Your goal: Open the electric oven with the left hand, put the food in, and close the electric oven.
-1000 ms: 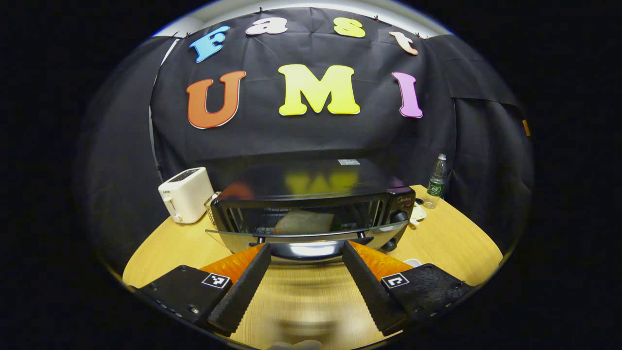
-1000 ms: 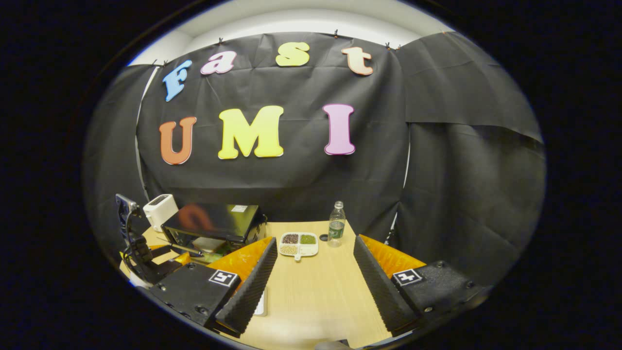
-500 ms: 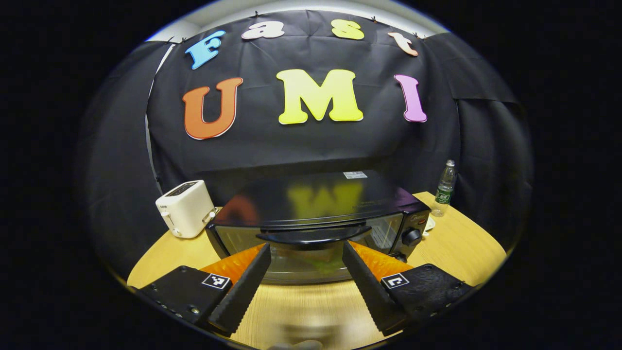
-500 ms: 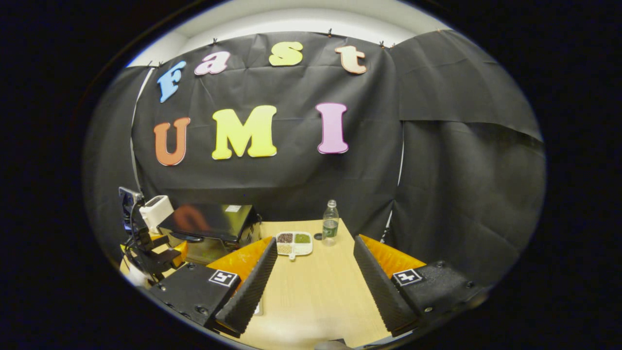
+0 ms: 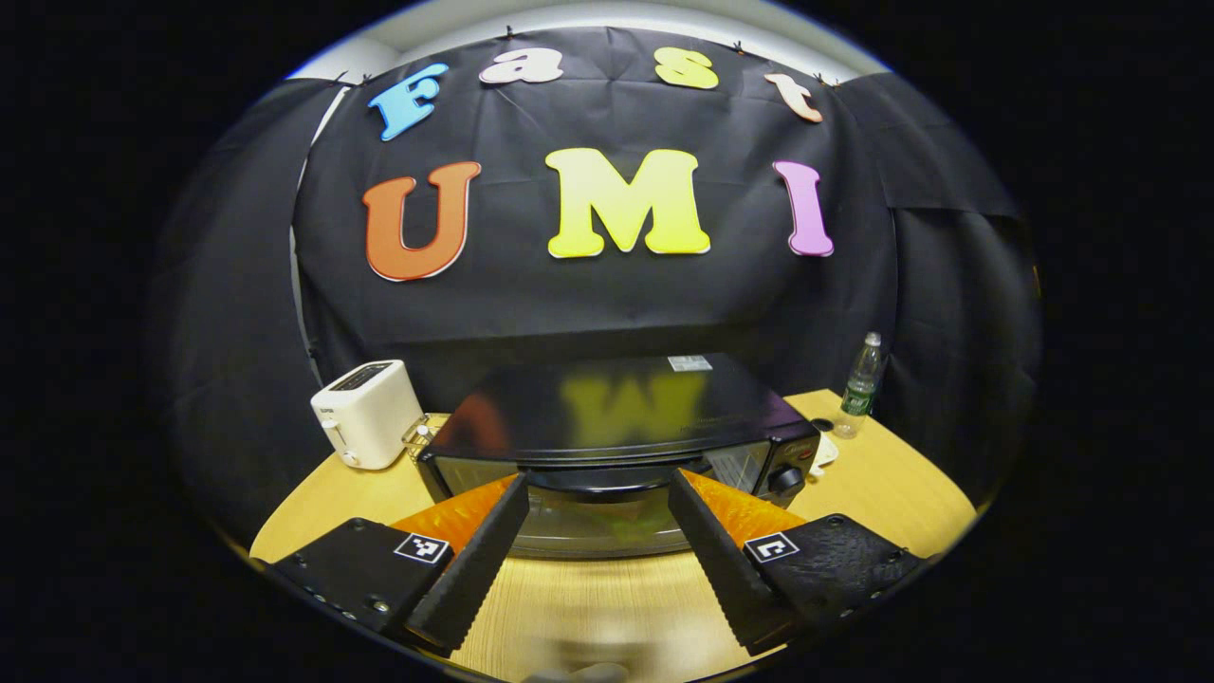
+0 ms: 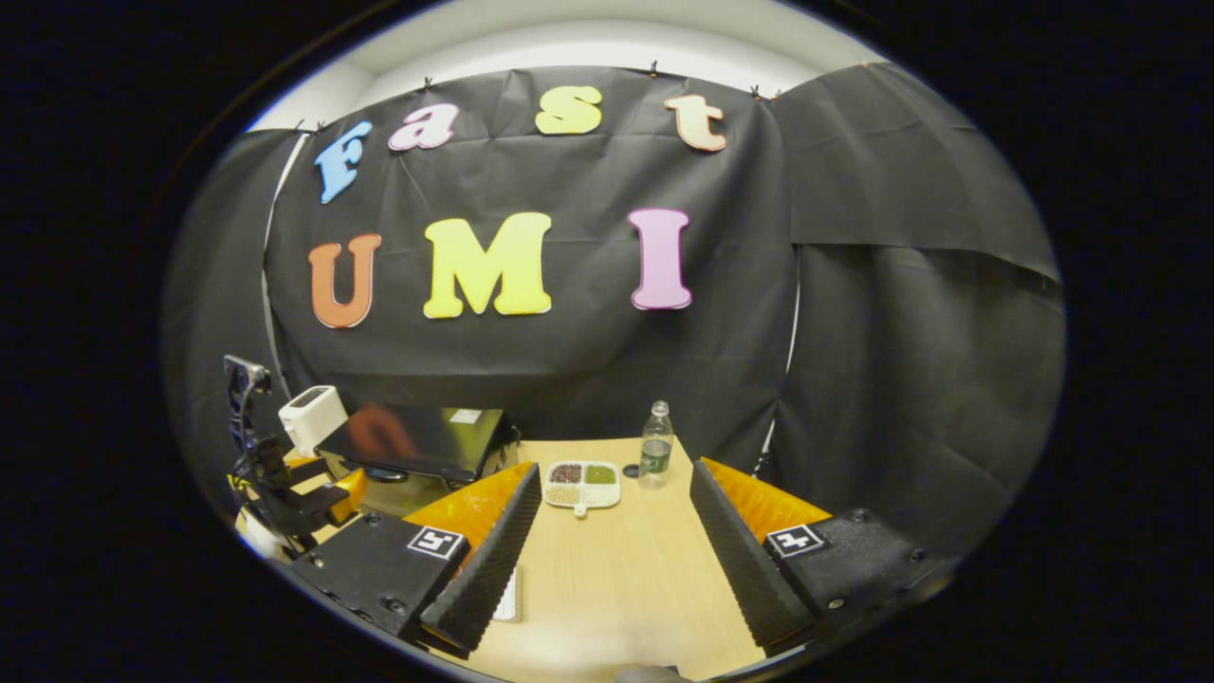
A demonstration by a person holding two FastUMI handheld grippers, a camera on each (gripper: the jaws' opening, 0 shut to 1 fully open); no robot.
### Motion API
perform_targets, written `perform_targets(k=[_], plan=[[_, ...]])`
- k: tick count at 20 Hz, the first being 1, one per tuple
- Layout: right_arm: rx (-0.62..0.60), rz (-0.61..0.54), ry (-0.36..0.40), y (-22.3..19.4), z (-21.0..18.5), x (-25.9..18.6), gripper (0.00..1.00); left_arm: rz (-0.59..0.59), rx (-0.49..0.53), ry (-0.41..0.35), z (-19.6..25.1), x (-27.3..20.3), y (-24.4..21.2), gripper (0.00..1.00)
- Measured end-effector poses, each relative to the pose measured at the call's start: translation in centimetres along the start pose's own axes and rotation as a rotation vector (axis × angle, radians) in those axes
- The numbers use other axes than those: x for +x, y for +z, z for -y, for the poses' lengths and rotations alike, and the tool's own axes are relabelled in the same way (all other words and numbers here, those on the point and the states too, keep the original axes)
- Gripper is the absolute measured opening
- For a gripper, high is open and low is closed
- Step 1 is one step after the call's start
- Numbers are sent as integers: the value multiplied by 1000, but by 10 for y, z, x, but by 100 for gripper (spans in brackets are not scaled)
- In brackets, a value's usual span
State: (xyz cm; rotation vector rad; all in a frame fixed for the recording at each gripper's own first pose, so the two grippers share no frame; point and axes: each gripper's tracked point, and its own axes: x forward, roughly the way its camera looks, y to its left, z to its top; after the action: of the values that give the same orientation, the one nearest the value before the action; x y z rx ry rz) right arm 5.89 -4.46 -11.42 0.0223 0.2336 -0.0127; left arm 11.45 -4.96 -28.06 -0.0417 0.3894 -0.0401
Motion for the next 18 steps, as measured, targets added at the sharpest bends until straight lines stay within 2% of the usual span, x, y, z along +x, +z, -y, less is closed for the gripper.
perform_targets(k=[7, 13, 15, 17, 18], plan=[[-49, 89, 55, 44, -38, 1, 96, 164, 3, 47, -31, -84, 117, 97], [-24, 153, 101, 66, -68, -8, 95, 242, -18, 76, -51, -142, 168, 97], [-16, 170, 103, 72, -74, -12, 95, 264, -17, 63, -52, -156, 178, 97], [-11, 183, 103, 75, -77, -17, 100, 292, 1, 58, -52, -167, 190, 97], [-8, 188, 103, 77, -79, -19, 95, 305, 10, 57, -53, -172, 196, 97]])
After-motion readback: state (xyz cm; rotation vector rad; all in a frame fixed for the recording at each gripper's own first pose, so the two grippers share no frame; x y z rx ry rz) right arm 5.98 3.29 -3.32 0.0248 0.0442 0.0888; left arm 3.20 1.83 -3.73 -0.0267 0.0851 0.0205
